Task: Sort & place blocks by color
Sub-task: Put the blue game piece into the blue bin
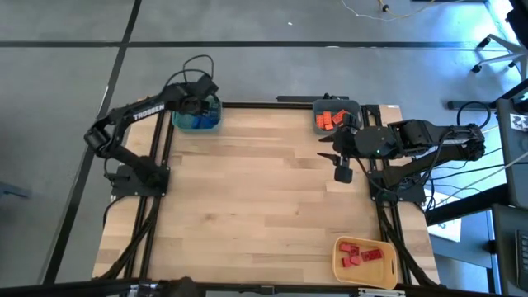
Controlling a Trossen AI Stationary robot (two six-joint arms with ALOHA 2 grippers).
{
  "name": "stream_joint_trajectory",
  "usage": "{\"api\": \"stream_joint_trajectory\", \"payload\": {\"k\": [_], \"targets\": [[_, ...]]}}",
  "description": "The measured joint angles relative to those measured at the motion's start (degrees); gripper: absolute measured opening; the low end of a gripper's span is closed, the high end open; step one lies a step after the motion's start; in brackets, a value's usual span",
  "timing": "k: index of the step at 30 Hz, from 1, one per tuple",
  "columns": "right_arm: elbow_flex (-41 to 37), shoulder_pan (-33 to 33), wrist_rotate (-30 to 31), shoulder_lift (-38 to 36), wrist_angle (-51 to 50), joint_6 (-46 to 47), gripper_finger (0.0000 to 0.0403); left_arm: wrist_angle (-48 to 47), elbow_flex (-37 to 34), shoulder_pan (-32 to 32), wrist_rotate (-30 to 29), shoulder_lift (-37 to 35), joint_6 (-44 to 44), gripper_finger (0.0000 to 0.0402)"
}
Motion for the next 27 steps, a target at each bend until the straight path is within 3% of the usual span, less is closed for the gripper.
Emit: {"api": "stream_joint_trajectory", "payload": {"k": [8, 18, 27], "targets": [[0.0, 0.01, 0.0, 0.0, 0.93, 0.0, 0.0182, 3.14, 0.01, 4.75, 2.51, 7.98, 5.19, 0.0125], [0.0, 0.01, 0.0, 0.0, 0.91, 2.84, 0.0182, 9.42, 0.16, 5.11, 6.31, 18.34, 8.05, 0.0125], [-0.02, 0.01, 0.04, 0.0, 0.91, 2.82, 0.0182, 11.02, -0.03, 5.08, 6.41, 18.68, 7.99, 0.0161]]}}
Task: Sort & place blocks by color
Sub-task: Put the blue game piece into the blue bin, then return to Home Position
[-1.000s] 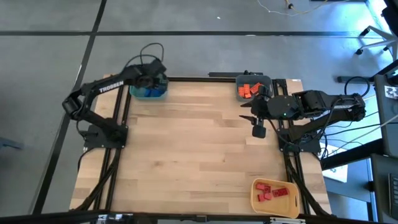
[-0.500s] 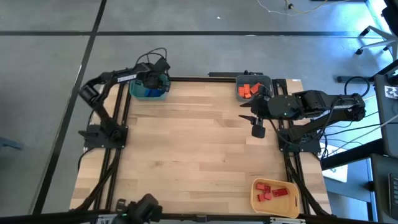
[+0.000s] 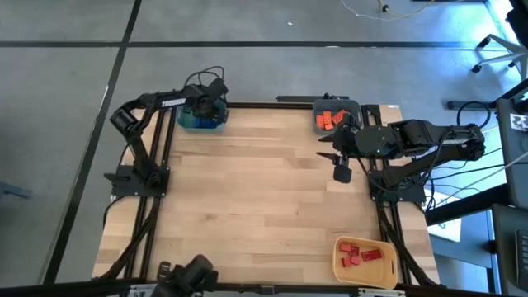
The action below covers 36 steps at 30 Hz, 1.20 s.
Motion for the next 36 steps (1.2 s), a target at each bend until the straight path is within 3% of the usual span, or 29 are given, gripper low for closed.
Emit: {"api": "stream_joint_trajectory", "payload": {"k": [13, 22, 36], "targets": [[0.0, 0.0, 0.0, 0.0, -0.02, 0.03, 0.0182, 0.77, -0.01, -0.05, 0.02, -4.27, -0.19, 0.0166], [0.0, 0.0, -0.04, 0.0, -0.04, 1.71, 0.0182, 0.79, -0.01, 1.49, 4.83, -4.27, -1.2, 0.0147], [0.0, 0.0, -0.04, 0.0, -0.04, 1.51, 0.0182, 0.63, -0.01, 1.92, 1.73, -4.27, -0.72, 0.0175]]}}
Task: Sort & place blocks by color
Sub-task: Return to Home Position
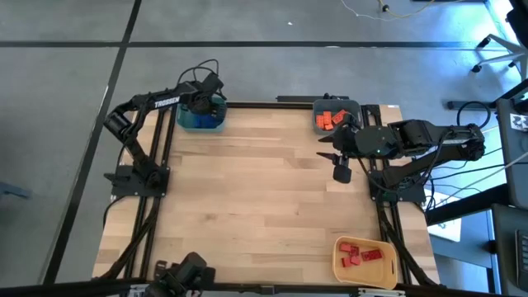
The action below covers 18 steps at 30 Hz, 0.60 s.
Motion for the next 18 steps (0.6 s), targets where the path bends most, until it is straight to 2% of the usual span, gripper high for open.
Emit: {"api": "stream_joint_trajectory", "payload": {"k": [7, 14, 18], "targets": [[0.01, 0.0, 0.0, 0.0, 0.01, 0.1, 0.0182, 0.16, 0.0, -0.04, 4.75, 0.0, 0.07, 0.0174], [0.0, 0.0, -0.05, -1.18, 0.76, -0.26, 0.0182, 0.13, 0.0, -0.07, 19.83, 0.02, 2.29, 0.0174], [0.0, -0.02, -1.97, -2.77, 0.76, -0.28, 0.0182, 0.12, 0.0, -0.86, 21.85, 0.02, 2.25, 0.016]]}}
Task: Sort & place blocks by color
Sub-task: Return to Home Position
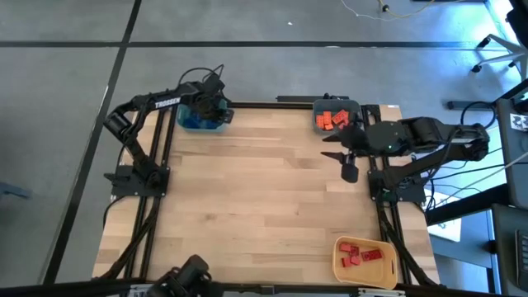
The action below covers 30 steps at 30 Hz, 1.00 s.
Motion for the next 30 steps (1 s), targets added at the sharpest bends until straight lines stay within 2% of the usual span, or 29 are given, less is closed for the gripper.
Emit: {"api": "stream_joint_trajectory", "payload": {"k": [4, 11, 14, 19, 22, 28, 30], "targets": [[0.0, 0.0, -4.49, -0.48, 0.01, -0.36, 0.0182, -0.01, 0.0, -1.1, 0.84, -0.86, 0.02, 0.0111], [0.0, 0.0, -8.1, 1.17, 0.03, -1.27, 0.0182, 0.38, 0.0, -1.61, 0.82, -6.16, 0.07, 0.0009], [0.0, 0.0, -9.61, 1.93, -0.04, -1.53, 0.0182, 1.03, 0.0, -1.62, 0.89, -10.43, 1.03, 0.0008], [0.0, 0.02, -8.12, 2.31, 0.0, 0.81, 0.0174, 2.58, 0.0, -3.38, 2.18, -19.28, 2.98, 0.0002], [0.0, 0.0, -7.01, 1.86, 0.02, -0.41, 0.0144, 3.62, 0.02, -5.8, 2.36, -25.01, 4.36, 0.0003], [0.01, 0.0, -7.45, 0.05, -0.57, -1.49, 0.0025, 3.63, 0.02, -12.82, 1.55, -35.16, 6.52, 0.0001], [0.0, 0.0, -7.49, -1.09, -1.85, -1.73, 0.0009, 3.45, 0.02, -15.07, 1.55, -38.1, 7.07, 0.0001]]}}
